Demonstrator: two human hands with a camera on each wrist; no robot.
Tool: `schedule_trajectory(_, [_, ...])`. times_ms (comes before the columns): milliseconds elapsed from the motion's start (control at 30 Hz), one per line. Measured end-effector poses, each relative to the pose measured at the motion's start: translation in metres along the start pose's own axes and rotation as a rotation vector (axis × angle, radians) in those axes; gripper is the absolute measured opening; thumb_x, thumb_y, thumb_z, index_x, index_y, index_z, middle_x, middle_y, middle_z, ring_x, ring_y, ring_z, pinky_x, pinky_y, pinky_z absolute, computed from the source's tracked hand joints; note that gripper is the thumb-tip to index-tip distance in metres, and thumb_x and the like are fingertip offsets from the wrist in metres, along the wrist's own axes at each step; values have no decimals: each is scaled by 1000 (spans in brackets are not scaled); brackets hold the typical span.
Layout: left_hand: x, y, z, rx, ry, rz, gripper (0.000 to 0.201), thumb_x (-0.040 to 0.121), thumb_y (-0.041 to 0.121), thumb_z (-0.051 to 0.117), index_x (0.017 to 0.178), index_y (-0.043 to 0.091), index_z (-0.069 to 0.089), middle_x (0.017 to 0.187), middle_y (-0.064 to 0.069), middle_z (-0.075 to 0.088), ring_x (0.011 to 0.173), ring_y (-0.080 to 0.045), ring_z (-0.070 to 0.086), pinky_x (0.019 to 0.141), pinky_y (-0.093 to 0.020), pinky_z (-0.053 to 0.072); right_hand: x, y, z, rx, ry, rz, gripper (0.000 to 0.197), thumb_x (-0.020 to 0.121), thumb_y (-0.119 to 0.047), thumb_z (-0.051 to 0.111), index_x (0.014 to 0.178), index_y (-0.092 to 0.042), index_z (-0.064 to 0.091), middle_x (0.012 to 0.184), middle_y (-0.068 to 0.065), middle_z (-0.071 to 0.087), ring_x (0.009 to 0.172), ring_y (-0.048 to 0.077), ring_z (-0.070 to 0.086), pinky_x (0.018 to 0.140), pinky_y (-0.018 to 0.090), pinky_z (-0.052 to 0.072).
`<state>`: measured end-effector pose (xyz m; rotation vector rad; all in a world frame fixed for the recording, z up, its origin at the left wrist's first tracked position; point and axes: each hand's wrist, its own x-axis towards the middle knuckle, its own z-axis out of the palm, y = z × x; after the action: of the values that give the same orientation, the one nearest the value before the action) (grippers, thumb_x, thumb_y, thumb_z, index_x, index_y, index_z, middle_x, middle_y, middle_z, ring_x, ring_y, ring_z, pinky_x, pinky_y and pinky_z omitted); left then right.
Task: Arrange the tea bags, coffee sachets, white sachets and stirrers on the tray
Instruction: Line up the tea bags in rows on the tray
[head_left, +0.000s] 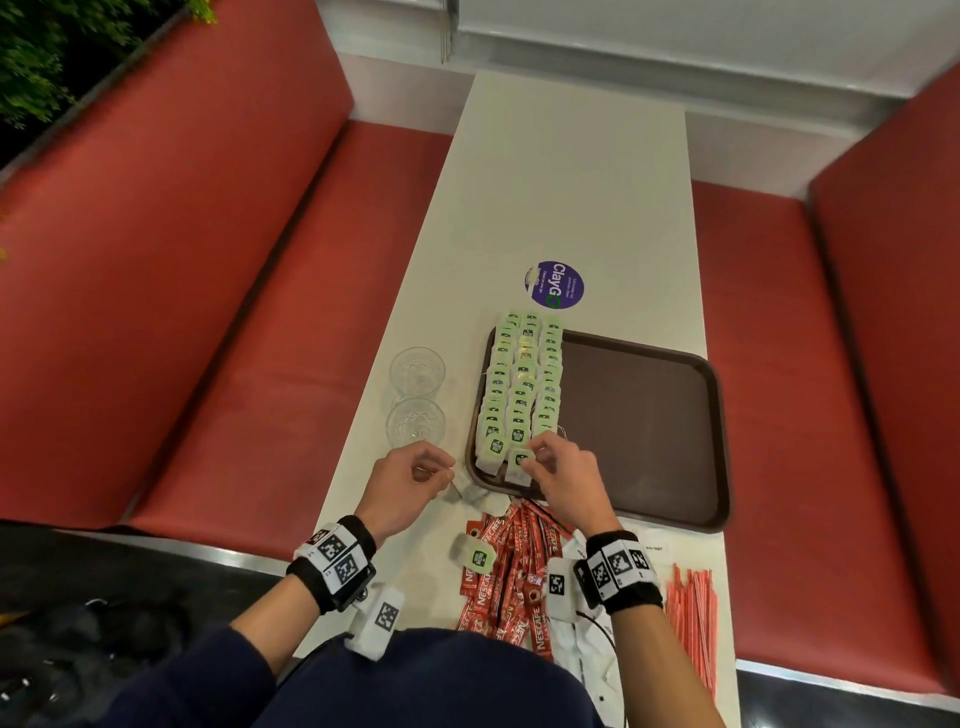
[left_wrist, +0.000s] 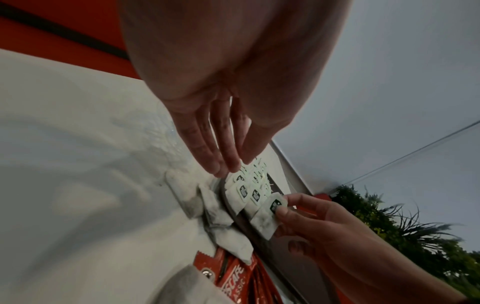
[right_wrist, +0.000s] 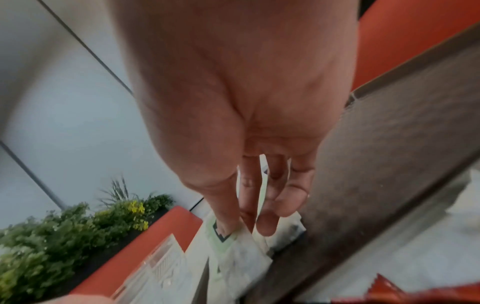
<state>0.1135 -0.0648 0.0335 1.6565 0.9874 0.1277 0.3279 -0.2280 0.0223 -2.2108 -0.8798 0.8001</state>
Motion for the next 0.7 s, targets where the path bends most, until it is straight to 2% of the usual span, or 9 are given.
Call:
schedule_trajectory(100, [2,-2,2,130,-11,52,12,97,16,79,99,28,78,91,9,79,80,-5,74,78,-25,61,9,4,13,-40,56,-5,6,103,-25,75,108,-27,71,99,-10,70,91,5,68,82,26,54])
schedule_trajectory(167, [3,1,6,229,-44,96,11,98,17,76,100,28,77,93,11,78,76,-2,73,72,-17,56,14,5,19,-83,131,-2,8,103,-26,74,111,-25,73,105,-8,64,91,8,64,83,29,53])
schedule_trajectory(200, [2,4,8,278,-64,124,10,99,18,75,102,27,76,94,13,76,75,-2,72,72,-17,56,16,6,21,-95,156,9,10,103,-26,74,112,-24,73,107,-7,61,93,9,63,84,30,52])
schedule_trajectory(333, [6,9,21,590,-132,298,13,103,29,69,116,28,70,111,12,70,85,-10,67,77,-35,58,19,4,27,-117,193,62,14,102,-30,73,114,-24,72,102,-8,63,92,14,64,82,38,57])
schedule_trajectory(433, [12,6,31,831,-158,404,25,105,38,65,126,25,63,121,6,63,102,-21,64,74,-39,55,17,2,29,-127,231,59,17,100,-32,74,115,-29,64,93,-12,66,90,14,66,76,37,56])
schedule_trajectory(533, [17,-2,35,995,-215,454,39,100,34,70,134,22,55,128,1,60,114,-26,58,74,-42,55,15,2,31,-123,243,37,25,99,-32,75,114,-35,56,82,-12,68,89,14,66,73,38,56])
schedule_trajectory(633, [18,-11,34,1022,-162,524,47,95,29,77,136,23,54,120,0,67,106,-27,62,67,-41,55,13,5,35,-152,217,23,25,99,-36,75,113,-39,55,83,-15,68,96,13,66,76,40,59])
schedule_trajectory(700, [17,-17,34,1031,-114,595,40,91,29,81,124,23,60,105,2,73,92,-25,65,59,-38,53,12,5,37,-161,210,16,25,99,-37,74,114,-40,55,85,-16,67,97,12,66,78,41,60])
